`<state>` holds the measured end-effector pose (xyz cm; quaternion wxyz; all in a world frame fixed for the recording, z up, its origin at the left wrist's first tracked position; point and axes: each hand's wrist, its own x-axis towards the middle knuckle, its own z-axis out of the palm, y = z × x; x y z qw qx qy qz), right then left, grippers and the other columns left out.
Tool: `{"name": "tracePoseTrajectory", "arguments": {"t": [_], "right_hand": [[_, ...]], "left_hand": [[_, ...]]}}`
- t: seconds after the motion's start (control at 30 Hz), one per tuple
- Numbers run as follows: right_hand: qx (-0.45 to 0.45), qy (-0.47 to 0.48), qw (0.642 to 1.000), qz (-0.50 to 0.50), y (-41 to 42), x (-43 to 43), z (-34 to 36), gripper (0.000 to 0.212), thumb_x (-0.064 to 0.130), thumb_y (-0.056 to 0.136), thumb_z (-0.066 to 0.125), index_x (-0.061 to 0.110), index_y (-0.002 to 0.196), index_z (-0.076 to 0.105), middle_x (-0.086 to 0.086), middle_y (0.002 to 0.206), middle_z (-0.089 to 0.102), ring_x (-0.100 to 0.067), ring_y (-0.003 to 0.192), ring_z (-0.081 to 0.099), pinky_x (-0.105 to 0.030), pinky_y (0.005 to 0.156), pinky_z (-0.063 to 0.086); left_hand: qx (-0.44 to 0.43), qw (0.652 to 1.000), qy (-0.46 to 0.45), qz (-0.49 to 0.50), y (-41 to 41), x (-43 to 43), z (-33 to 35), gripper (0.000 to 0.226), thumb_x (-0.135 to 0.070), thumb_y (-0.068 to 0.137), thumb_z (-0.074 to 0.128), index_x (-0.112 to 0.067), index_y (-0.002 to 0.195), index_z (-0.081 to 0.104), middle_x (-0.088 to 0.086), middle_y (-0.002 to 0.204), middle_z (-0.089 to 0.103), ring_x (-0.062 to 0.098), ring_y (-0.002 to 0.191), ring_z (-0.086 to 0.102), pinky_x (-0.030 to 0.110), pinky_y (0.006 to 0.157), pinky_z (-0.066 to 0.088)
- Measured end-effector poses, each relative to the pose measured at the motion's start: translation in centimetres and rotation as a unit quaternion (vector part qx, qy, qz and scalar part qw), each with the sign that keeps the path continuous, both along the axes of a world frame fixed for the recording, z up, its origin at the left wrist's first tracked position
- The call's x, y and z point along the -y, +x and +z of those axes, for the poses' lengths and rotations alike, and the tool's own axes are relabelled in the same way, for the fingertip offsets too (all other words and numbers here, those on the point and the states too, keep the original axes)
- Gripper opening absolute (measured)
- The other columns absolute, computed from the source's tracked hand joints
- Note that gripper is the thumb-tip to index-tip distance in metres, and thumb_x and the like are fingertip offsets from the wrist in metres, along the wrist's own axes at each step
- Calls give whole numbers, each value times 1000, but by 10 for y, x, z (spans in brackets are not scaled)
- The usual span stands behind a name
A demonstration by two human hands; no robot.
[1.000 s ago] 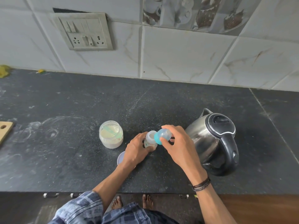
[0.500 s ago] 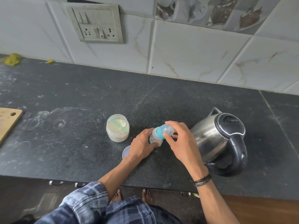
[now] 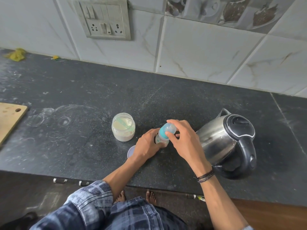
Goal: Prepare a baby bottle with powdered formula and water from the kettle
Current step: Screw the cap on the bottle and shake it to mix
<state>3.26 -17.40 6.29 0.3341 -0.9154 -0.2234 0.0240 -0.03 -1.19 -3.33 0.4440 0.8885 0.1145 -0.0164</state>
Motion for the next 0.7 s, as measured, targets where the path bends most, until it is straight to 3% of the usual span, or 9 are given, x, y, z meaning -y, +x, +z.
{"name": "tracePoseTrajectory", "arguments": {"t": [0.2, 0.3, 0.43, 0.6, 0.7], "right_hand": [[-9, -22, 1000, 12, 2, 2, -3, 55, 19, 93, 79, 28, 145, 60, 7, 135, 63, -17, 113, 62, -42, 96, 57], [-12, -33, 999, 9, 5, 2, -6, 61, 18, 91, 80, 29, 147, 58, 7, 137, 63, -19, 110, 64, -41, 97, 56], [-10, -53, 999, 5, 12, -1, -7, 63, 22, 90, 82, 29, 147, 57, 5, 131, 67, -22, 105, 64, -34, 92, 52], [9, -69, 997, 24, 16, -9, -5, 64, 22, 86, 85, 22, 144, 60, -1, 128, 65, -22, 106, 58, -41, 92, 55], [29, -82, 996, 19, 15, -14, -6, 62, 26, 84, 86, 21, 141, 62, -2, 124, 63, -22, 104, 56, -35, 89, 52]], "left_hand": [[4, 1000, 5, 3, -1, 1, 1, 59, -48, 83, 78, -36, 137, 57, -16, 121, 64, 8, 103, 60, 22, 77, 39], [5, 1000, 10, 3, 0, 1, 2, 59, -48, 83, 78, -37, 137, 57, -16, 123, 64, 9, 105, 61, 24, 79, 39], [1, 1000, 10, 6, 0, 1, 1, 57, -43, 83, 79, -35, 136, 58, -15, 124, 65, 10, 106, 61, 26, 83, 43], [5, 1000, 16, 9, 1, 2, 1, 52, -45, 82, 77, -35, 130, 61, -19, 114, 64, 8, 98, 59, 23, 73, 36], [6, 1000, 15, 10, 1, 2, 0, 49, -45, 81, 77, -36, 126, 62, -22, 106, 58, 8, 95, 58, 24, 72, 36]]}}
